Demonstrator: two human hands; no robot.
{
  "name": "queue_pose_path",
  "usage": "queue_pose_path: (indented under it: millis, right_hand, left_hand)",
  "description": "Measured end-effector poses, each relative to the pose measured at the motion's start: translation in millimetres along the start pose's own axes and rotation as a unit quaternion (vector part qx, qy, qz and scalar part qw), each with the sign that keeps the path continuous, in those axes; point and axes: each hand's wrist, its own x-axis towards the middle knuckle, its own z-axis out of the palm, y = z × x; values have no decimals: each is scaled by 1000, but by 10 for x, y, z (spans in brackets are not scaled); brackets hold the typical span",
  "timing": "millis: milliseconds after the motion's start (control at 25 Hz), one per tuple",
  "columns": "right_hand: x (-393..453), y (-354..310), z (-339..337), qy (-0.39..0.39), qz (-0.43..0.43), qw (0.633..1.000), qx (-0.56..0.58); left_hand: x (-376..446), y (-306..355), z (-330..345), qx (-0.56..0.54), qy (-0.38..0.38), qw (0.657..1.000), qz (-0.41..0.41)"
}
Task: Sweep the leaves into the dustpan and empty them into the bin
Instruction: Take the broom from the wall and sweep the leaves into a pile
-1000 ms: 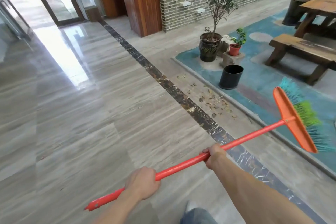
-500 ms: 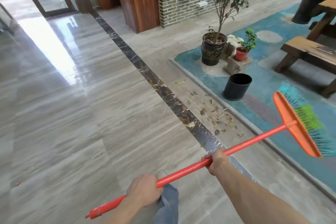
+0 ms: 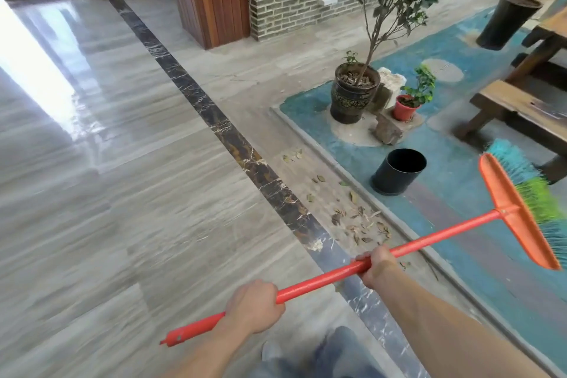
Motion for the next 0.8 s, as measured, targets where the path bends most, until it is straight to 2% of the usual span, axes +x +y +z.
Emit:
queue_pose_path:
  millis: [360, 600, 800]
  right_hand:
    - [550, -624, 1543, -49, 53, 996, -51]
    - [1149, -1309, 2777, -112, 123, 982, -87]
    - [1662, -1521, 3639, -137, 68, 974, -166]
  left_hand:
    - [1427, -415, -632, -18, -66, 996, -57]
    - [2455, -488, -1286, -51, -61, 988, -132]
    - [3157, -289, -1469, -179, -93, 956, -212]
